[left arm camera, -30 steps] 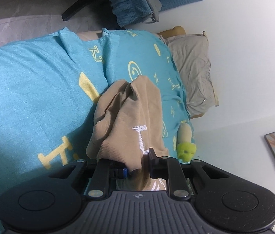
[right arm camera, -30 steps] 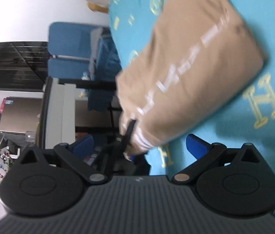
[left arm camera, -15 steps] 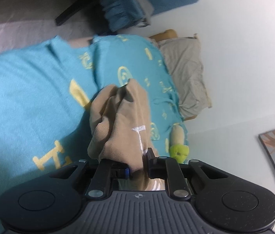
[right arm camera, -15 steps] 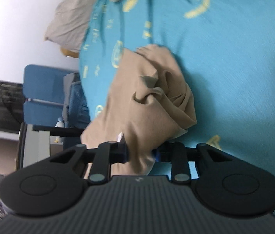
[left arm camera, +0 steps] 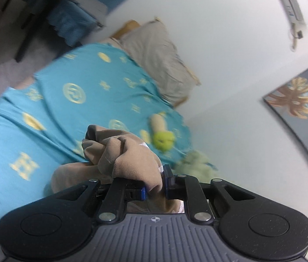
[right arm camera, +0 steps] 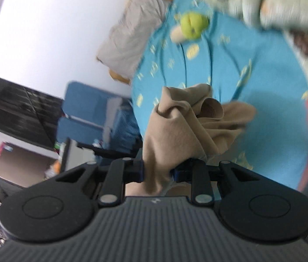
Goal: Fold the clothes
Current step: 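Carry the folded shirt onto the green fleece blanket and open both grippers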
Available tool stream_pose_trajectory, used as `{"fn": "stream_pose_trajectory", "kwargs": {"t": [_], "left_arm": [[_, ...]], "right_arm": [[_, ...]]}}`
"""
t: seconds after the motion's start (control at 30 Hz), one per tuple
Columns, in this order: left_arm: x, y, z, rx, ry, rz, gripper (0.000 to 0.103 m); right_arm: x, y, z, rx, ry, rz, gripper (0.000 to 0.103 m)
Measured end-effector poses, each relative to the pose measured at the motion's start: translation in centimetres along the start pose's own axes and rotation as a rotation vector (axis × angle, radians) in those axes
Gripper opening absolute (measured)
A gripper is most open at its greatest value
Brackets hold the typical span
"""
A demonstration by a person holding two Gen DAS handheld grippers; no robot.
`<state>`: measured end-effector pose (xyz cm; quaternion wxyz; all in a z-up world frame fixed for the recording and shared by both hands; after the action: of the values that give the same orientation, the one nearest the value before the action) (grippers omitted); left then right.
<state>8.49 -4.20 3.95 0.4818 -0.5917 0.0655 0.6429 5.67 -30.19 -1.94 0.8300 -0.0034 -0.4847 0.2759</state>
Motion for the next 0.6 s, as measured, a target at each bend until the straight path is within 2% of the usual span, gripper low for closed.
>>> {"fn": "stream_pose_trajectory", "kwargs": {"t": [0.13,0.33,0.43,0.5,0.6], "left_arm": [[-8.3,1.9,-4.4,0.059,0.049,-0.048,0.015],[-21.2,6.5,-17.6,0.182,0.150,-0.117,0.015],[-28.1,8.5,-24.5,0.204,0.263,-0.156,0.015],[-32.3,9.7,-28.4,0.218,0.357,-0.142,0.015],[-37.0,11.5,-33.5,0.237,0.475,-0.148,0.016]], "right_arm": [[-0.8,-5.9,5.8,-0.076,-0.002,-0.026,0.027],[-3.8,-19.2,12.9,-0.247,0.025,-0.056,0.027],[-4.3,-26.7,16.6,-0.344,0.054,-0.047,0.027],[-3.9,-31.4,19.6,-0.430,0.068,-0.015,0.027],[-3.0,-36.5,23.4,-0.560,0.087,0.055,0.027]]}}
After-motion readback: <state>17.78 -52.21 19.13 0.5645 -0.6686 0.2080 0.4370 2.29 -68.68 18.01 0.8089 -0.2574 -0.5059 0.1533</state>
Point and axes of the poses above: each gripper's, at about its wrist camera, not at the fingertips, and z roughly against the way its jaws point, x to its left, y to its underside, the point moved 5 cm from there along -z, roughly the way its jaws point, and after that the axes turned 9 degrees about y, right-handed, at the moved point
